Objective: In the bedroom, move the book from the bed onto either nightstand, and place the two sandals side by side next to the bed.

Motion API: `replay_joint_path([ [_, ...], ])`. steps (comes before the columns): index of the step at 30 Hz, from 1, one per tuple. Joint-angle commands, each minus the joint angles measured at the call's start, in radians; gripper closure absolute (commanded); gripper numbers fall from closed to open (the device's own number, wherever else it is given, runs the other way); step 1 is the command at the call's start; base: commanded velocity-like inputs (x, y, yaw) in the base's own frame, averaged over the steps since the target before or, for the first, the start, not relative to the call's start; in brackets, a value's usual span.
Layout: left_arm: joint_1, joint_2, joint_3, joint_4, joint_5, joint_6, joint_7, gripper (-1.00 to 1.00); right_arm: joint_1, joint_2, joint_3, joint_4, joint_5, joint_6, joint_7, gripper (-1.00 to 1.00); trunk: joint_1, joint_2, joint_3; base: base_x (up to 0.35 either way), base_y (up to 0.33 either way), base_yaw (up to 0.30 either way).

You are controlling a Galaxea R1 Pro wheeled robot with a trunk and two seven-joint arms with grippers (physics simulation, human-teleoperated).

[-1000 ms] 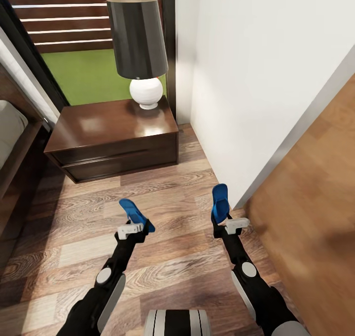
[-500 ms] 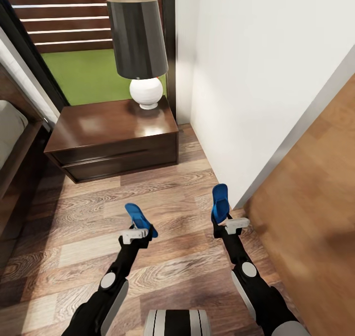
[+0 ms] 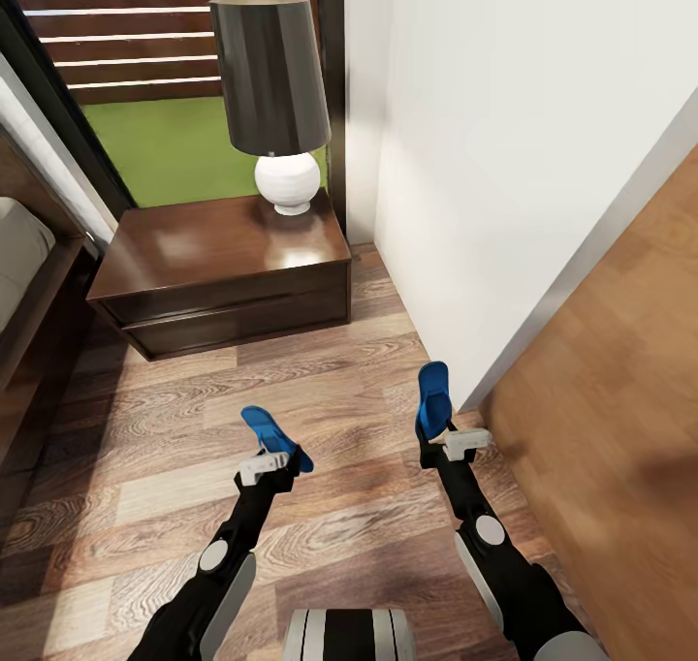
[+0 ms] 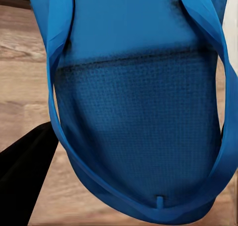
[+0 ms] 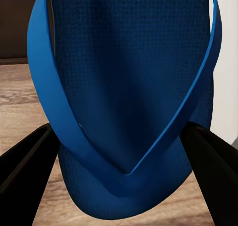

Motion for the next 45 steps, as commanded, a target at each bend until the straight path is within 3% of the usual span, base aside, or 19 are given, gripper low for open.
replay_joint_path([
  [1,0.000,0.000,-0.003,0.001,0.021,-0.004,0.004,1.00,-0.001,-0.001,0.003,0.001,0.000,-0.002,-0.007,1.00,0.000,0.000,-0.001,0.000,0.000,0.000],
  [7,0.000,0.001,-0.003,0.001,0.052,-0.001,0.005,1.00,-0.001,-0.002,0.003,0.001,-0.001,-0.002,-0.007,1.00,-0.001,0.000,0.003,0.000,0.000,0.000],
  [19,0.000,0.001,-0.004,0.000,0.044,0.003,0.008,1.00,-0.001,-0.002,0.003,-0.001,-0.003,0.011,-0.005,1.00,-0.006,0.003,0.050,0.000,0.000,0.000],
  [22,0.000,0.002,-0.018,0.000,0.012,0.034,0.008,1.00,-0.001,-0.002,0.003,-0.002,-0.003,0.014,-0.006,1.00,-0.007,0.004,0.061,0.000,0.000,0.000],
  [27,0.000,0.003,-0.048,0.001,-0.091,0.116,0.009,1.00,-0.001,-0.002,0.003,-0.001,-0.005,0.019,-0.006,1.00,-0.010,0.005,0.081,0.000,0.000,0.000],
  [32,0.000,0.011,-0.050,0.007,-0.113,0.125,0.010,1.00,-0.002,-0.001,0.004,0.001,-0.005,0.019,-0.008,1.00,-0.010,0.005,0.085,0.000,0.000,0.000],
  [38,0.000,0.089,-0.047,0.011,-0.115,0.144,0.006,1.00,-0.002,0.002,0.011,0.002,-0.006,0.019,-0.010,1.00,-0.011,0.006,0.096,0.000,0.000,0.000],
  [41,0.000,0.102,-0.043,-0.009,-0.111,0.228,0.005,1.00,-0.002,0.002,0.014,0.003,-0.005,0.019,-0.010,1.00,-0.013,0.006,0.108,0.000,0.000,0.000],
  [45,0.000,0.105,-0.046,-0.128,-0.108,0.478,-0.010,1.00,-0.001,0.001,0.013,0.008,-0.005,0.020,-0.008,1.00,-0.014,0.007,0.115,0.000,0.000,0.000],
])
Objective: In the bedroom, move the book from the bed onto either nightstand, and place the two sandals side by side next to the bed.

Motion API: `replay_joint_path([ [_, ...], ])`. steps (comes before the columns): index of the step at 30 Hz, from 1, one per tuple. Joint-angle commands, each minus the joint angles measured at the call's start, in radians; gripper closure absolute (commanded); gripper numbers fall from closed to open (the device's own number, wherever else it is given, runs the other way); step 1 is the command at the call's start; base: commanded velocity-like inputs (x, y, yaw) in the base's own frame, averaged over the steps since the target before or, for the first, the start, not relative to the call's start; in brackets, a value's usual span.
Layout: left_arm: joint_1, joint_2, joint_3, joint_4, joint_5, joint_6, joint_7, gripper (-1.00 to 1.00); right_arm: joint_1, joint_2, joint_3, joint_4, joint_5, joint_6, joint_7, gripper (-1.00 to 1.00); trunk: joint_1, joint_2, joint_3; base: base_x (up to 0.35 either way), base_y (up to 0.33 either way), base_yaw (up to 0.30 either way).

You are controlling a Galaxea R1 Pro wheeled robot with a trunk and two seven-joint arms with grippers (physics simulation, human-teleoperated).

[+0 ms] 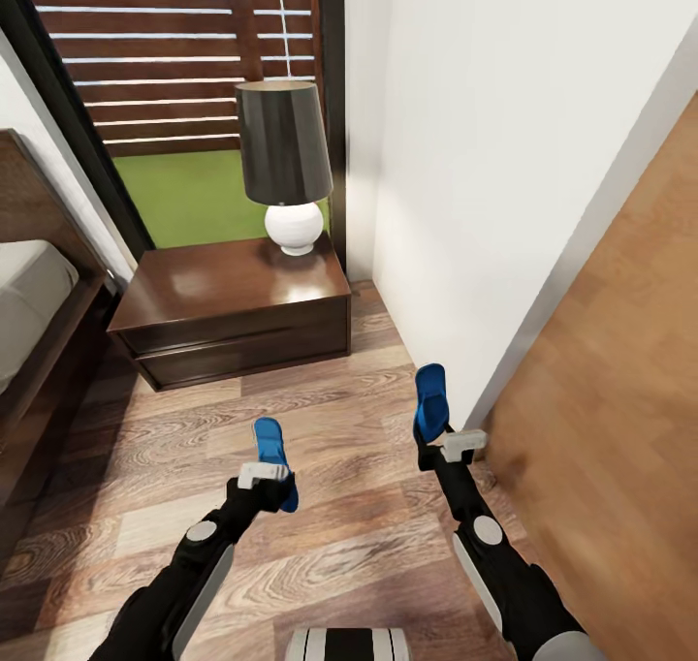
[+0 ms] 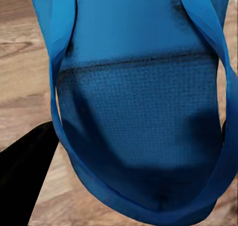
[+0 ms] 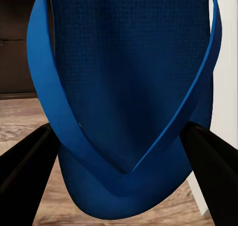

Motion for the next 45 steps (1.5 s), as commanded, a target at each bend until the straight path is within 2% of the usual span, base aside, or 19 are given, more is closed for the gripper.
replay_joint_path([
  [1,0.000,0.000,-0.004,-0.029,0.009,0.050,-0.013,1.00,-0.001,-0.001,0.003,0.007,0.000,-0.002,-0.007,1.00,0.000,0.000,-0.001,0.000,0.000,0.000],
  [2,0.000,-0.003,-0.006,-0.051,0.009,0.089,-0.040,1.00,-0.001,-0.001,0.003,0.023,0.000,0.001,-0.007,1.00,0.000,0.000,-0.001,0.000,0.000,0.000],
  [4,0.000,-0.006,-0.007,-0.062,0.010,0.112,-0.064,1.00,-0.001,-0.001,0.003,0.055,0.000,0.020,-0.006,1.00,0.000,0.000,-0.001,0.000,0.000,0.000],
  [7,0.000,-0.007,-0.006,-0.068,0.015,0.126,-0.078,1.00,-0.001,0.000,0.005,0.106,0.003,0.120,-0.003,1.00,0.000,0.000,-0.001,0.000,0.000,0.000],
  [10,0.000,-0.007,-0.006,-0.069,0.030,0.129,-0.080,1.00,-0.001,0.000,0.006,0.118,0.007,0.163,-0.001,1.00,0.000,0.000,-0.001,0.000,0.000,0.000],
  [14,0.000,-0.006,-0.006,-0.074,0.040,0.131,-0.081,1.00,-0.001,0.001,0.008,0.121,0.008,0.175,-0.001,1.00,0.000,0.000,-0.001,0.000,0.000,0.000],
  [32,0.000,0.003,-0.005,-0.041,0.043,0.133,-0.080,1.00,0.000,0.004,0.011,0.132,0.000,0.180,-0.003,1.00,-0.008,0.004,0.069,0.000,0.000,0.000],
  [33,0.000,0.011,-0.005,-0.026,0.044,0.133,-0.080,1.00,0.000,0.004,0.011,0.145,0.000,0.180,-0.003,1.00,-0.009,0.004,0.073,0.000,0.000,0.000],
  [37,0.001,0.070,-0.005,0.021,0.050,0.132,-0.082,1.00,0.000,0.003,0.011,0.197,-0.001,0.232,-0.003,1.00,-0.011,0.005,0.088,0.000,0.000,0.000],
  [38,0.010,0.092,-0.005,0.055,0.066,0.129,-0.091,1.00,-0.001,0.003,0.010,0.205,-0.001,0.271,-0.002,1.00,-0.011,0.005,0.092,0.000,0.000,0.000],
  [40,0.027,0.118,-0.003,0.090,0.113,0.123,-0.131,1.00,-0.001,0.003,0.009,0.209,0.000,0.302,-0.003,1.00,-0.012,0.006,0.100,0.000,0.000,0.000],
  [41,0.034,0.152,-0.001,0.103,0.159,0.121,-0.185,1.00,-0.001,0.003,0.009,0.211,-0.001,0.312,-0.003,1.00,-0.012,0.006,0.104,0.000,0.000,0.000],
  [43,0.039,0.208,0.003,0.115,0.222,0.118,-0.272,1.00,-0.001,0.003,0.009,0.212,-0.001,0.320,-0.003,1.00,-0.013,0.007,0.111,0.000,0.000,0.000],
  [45,0.040,0.229,0.003,0.122,0.248,0.116,-0.309,1.00,-0.001,0.002,0.009,0.212,-0.001,0.322,-0.004,1.00,-0.014,0.007,0.119,0.000,0.000,0.000],
])
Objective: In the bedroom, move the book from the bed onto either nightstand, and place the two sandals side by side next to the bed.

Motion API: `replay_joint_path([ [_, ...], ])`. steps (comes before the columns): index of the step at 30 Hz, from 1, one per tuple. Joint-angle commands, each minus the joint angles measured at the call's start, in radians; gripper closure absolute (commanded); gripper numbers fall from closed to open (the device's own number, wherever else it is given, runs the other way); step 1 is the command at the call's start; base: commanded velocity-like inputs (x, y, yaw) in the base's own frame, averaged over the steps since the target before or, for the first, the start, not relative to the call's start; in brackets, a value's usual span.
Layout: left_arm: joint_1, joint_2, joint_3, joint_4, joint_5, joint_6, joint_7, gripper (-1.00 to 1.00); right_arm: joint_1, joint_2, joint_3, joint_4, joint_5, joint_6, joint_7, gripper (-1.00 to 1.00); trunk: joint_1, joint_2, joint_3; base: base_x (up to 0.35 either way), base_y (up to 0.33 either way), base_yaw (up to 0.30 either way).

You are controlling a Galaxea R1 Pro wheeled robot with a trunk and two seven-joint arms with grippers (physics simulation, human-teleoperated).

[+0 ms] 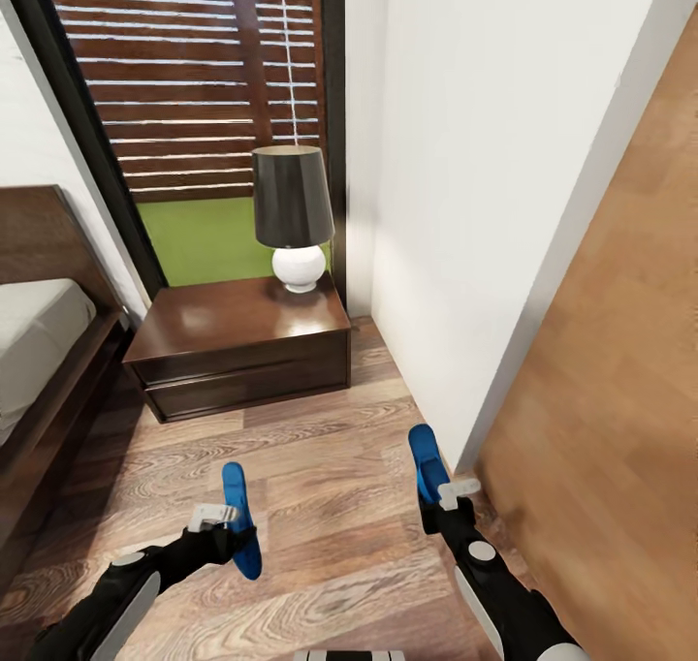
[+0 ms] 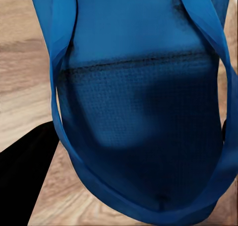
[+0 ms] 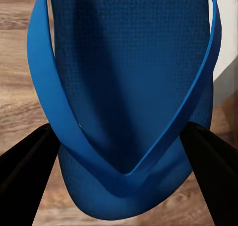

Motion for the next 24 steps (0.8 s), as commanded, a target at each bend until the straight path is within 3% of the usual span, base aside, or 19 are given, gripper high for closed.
replay_joint_path([
  [1,0.000,0.008,-0.001,0.007,0.019,0.006,-0.012,1.00,0.000,-0.001,0.004,0.000,-0.001,0.001,-0.007,1.00,-0.001,0.000,0.003,0.000,0.000,0.000],
  [16,0.001,0.012,-0.002,0.033,0.031,-0.006,-0.029,1.00,0.000,0.002,0.005,0.003,-0.002,-0.014,-0.003,1.00,-0.007,0.003,0.061,0.000,0.000,0.000],
  [19,0.001,0.012,-0.001,0.033,0.032,-0.007,-0.030,1.00,0.000,0.023,0.005,0.017,-0.002,-0.014,-0.002,1.00,-0.009,0.004,0.073,0.000,0.000,0.000],
  [24,0.001,0.010,-0.002,0.034,0.032,-0.007,-0.030,1.00,0.000,0.029,0.005,0.036,-0.002,-0.015,-0.003,1.00,-0.011,0.005,0.092,0.000,0.000,0.000],
])
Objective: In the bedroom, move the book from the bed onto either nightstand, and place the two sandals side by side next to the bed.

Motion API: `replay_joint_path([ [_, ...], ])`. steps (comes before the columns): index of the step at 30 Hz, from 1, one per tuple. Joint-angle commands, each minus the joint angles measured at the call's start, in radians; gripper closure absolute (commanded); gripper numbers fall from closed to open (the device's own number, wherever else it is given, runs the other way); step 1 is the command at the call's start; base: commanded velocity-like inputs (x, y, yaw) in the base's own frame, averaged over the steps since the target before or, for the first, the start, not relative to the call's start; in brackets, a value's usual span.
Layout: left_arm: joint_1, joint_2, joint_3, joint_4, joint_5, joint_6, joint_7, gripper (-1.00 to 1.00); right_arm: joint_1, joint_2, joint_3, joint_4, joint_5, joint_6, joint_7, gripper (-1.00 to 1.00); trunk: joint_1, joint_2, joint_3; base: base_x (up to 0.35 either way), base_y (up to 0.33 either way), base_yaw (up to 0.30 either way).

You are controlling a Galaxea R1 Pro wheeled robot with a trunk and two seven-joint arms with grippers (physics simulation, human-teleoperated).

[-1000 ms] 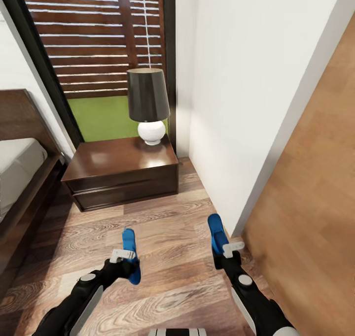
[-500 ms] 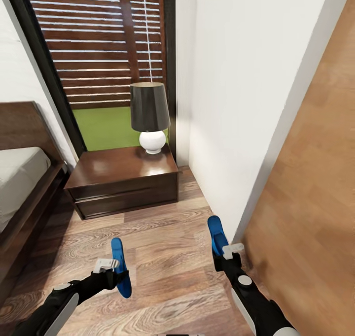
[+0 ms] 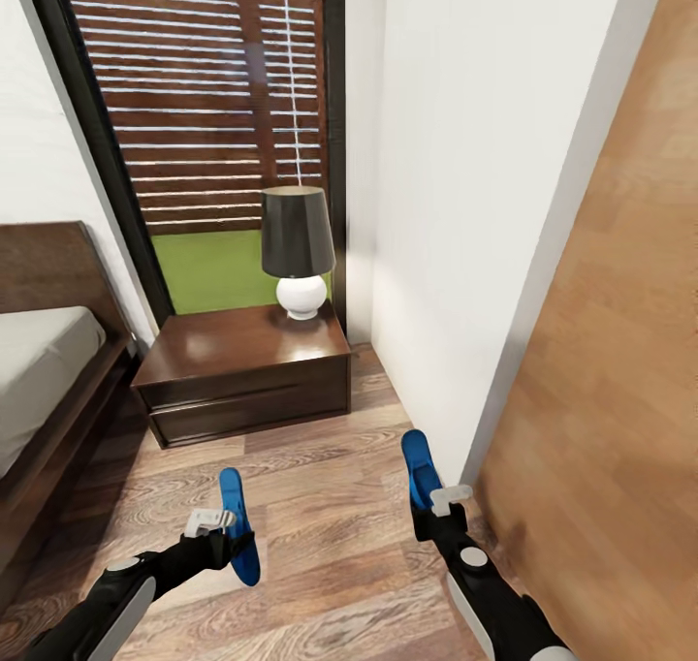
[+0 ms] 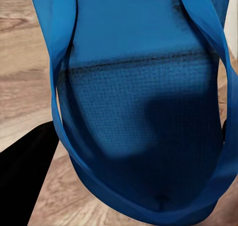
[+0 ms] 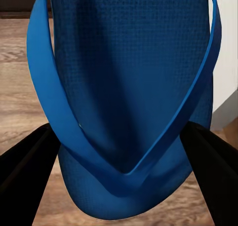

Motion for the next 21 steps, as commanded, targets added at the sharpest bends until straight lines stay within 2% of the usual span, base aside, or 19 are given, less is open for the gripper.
replay_joint_path([
  [1,0.000,0.000,-0.002,-0.001,0.009,0.007,0.001,1.00,0.000,0.000,0.004,0.002,-0.001,-0.002,-0.006,1.00,0.000,0.000,-0.001,0.000,0.000,0.000],
  [11,0.000,-0.011,-0.003,0.006,0.010,0.005,0.005,1.00,0.000,0.000,0.004,0.003,0.000,-0.002,-0.006,1.00,0.000,0.000,-0.001,0.000,0.000,0.000],
  [21,0.000,-0.016,-0.003,0.026,0.009,0.005,0.005,1.00,0.000,0.001,0.003,0.014,-0.001,-0.002,-0.007,1.00,-0.005,0.002,0.038,0.000,0.000,0.000],
])
